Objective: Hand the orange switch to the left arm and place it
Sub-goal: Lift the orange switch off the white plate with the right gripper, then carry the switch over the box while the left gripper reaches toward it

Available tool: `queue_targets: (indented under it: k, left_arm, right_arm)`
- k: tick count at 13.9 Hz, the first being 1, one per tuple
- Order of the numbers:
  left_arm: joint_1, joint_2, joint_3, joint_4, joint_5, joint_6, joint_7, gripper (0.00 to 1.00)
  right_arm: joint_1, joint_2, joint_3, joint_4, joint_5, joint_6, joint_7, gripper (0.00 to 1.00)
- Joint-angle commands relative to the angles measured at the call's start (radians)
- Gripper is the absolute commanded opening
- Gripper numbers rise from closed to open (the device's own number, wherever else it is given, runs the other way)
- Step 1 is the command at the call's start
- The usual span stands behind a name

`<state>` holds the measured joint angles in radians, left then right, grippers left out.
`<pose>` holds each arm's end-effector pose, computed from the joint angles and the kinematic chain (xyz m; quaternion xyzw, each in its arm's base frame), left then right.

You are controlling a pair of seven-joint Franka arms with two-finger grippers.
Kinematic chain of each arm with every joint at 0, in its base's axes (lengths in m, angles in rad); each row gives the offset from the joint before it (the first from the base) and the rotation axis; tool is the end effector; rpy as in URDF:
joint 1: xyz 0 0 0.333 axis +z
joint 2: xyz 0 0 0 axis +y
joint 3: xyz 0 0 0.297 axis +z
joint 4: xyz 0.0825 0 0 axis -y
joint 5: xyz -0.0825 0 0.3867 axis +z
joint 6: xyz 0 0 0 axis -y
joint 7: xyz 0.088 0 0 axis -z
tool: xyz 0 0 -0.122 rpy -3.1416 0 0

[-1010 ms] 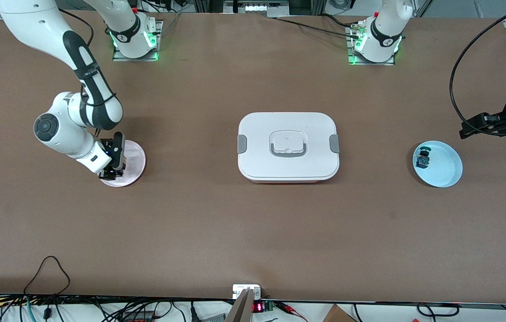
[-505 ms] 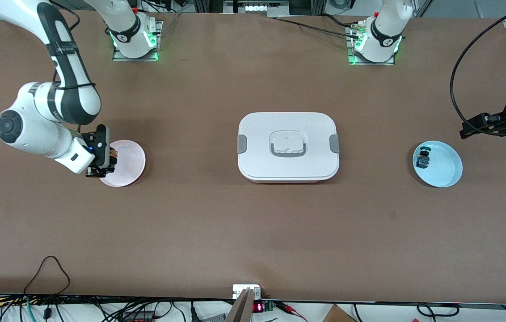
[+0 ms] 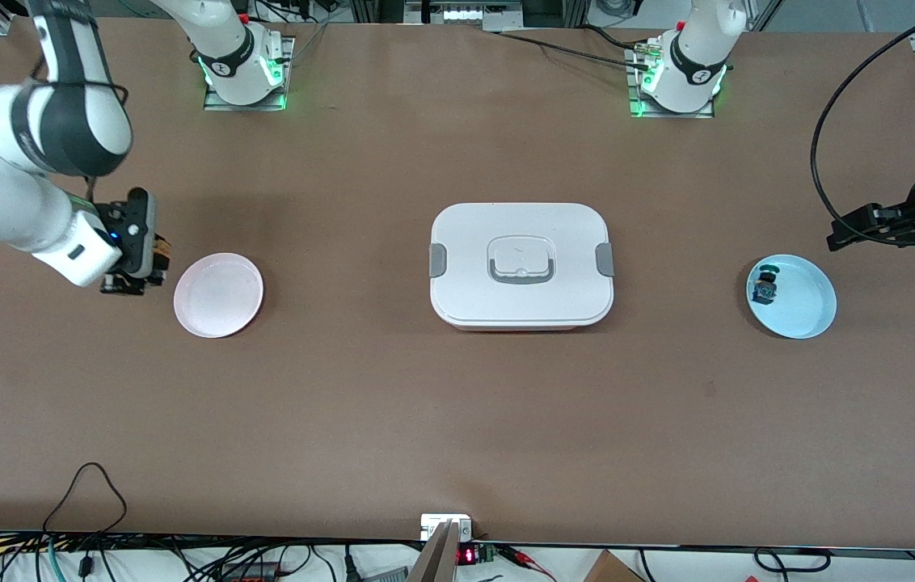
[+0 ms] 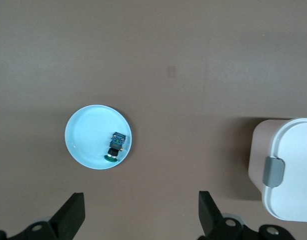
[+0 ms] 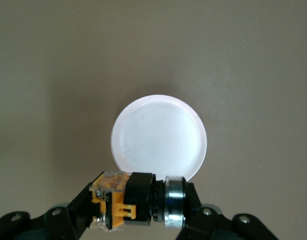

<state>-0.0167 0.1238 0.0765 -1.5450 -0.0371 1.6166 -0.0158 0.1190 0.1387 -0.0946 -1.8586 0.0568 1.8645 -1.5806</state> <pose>0.5922 0.0288 0.5356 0.9988 0.0389 -0.0256 0.0143 0.5797 0.0207 0.3987 -0.7004 -0.7104 0.0329 0.0606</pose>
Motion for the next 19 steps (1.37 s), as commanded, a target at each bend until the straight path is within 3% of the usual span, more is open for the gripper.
queue_targets:
  k: [1,6,11,12,14,19]
  left_arm:
    - [-0.005,0.019,-0.004,0.0,-0.024,0.0,0.016,1.0]
    - [-0.011,0.045,-0.007,-0.003,-0.024,-0.009,0.017,1.0]
    - [-0.011,0.04,-0.029,-0.001,-0.044,-0.061,0.01,1.0]
    - [-0.008,0.04,-0.03,0.002,-0.106,-0.105,0.001,1.0]
    - [0.011,0.042,-0.017,0.0,-0.249,-0.152,-0.026,1.0]
    - [0.008,0.068,-0.027,0.017,-0.25,-0.181,-0.013,1.0]
  right_arm:
    - [-0.002,-0.019,-0.001,0.111,-0.02,-0.17,0.039,0.0]
    - [0.013,-0.045,0.013,0.292,-0.064,-0.445,0.158,0.0]
    - [0.019,-0.059,0.015,0.317,-0.063,-0.47,0.157,0.0]
    - [0.019,-0.059,0.024,0.317,-0.063,-0.472,0.152,0.0]
    - [0.011,-0.039,0.027,0.315,-0.031,-0.481,0.136,0.01]
    - [0.01,0.004,0.026,0.302,0.193,-0.488,0.134,0.01]
